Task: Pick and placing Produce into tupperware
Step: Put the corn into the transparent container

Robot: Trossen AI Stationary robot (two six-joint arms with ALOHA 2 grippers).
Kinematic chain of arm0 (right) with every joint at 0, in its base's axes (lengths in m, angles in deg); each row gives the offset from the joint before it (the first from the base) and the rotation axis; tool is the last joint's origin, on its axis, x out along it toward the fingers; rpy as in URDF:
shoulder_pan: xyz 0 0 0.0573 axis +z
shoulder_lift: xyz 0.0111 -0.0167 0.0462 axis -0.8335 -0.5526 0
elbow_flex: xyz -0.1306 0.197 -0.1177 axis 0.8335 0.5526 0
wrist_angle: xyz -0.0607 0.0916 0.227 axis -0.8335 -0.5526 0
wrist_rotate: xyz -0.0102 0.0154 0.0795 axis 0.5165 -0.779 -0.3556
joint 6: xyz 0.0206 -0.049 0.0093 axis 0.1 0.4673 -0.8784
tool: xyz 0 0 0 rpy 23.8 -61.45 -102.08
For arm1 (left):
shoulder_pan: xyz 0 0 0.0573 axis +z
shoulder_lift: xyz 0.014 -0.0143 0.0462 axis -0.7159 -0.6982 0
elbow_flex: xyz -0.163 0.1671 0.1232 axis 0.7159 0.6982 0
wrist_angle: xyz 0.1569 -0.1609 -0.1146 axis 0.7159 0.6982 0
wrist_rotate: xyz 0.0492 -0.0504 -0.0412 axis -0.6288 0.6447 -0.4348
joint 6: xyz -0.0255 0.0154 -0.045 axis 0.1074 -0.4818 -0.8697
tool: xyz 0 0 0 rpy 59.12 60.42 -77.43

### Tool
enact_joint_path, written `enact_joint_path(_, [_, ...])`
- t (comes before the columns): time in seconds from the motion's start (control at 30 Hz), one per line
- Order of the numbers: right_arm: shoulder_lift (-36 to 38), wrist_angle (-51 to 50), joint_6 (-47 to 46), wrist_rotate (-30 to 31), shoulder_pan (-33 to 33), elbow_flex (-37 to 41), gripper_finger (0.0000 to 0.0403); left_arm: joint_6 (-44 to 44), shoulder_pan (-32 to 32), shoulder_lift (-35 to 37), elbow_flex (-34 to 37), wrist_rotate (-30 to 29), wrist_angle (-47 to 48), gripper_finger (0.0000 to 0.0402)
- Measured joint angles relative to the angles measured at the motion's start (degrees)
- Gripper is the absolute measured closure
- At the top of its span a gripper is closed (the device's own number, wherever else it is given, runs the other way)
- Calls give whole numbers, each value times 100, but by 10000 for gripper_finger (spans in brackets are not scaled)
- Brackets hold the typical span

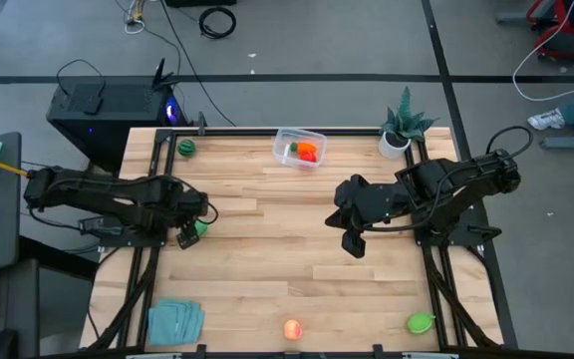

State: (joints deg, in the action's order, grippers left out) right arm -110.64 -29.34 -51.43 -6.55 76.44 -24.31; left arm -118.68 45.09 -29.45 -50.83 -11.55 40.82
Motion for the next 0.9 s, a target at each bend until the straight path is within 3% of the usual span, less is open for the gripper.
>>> enact_joint_path(0.27, [-4, 9, 1, -1, 0, 0, 380, 623, 313, -908, 0, -67, -160, 9])
enact_joint_path(0.9, [-4, 30, -1, -1, 0, 0, 380, 1014, 378, -2465, 3, -70, -921, 5])
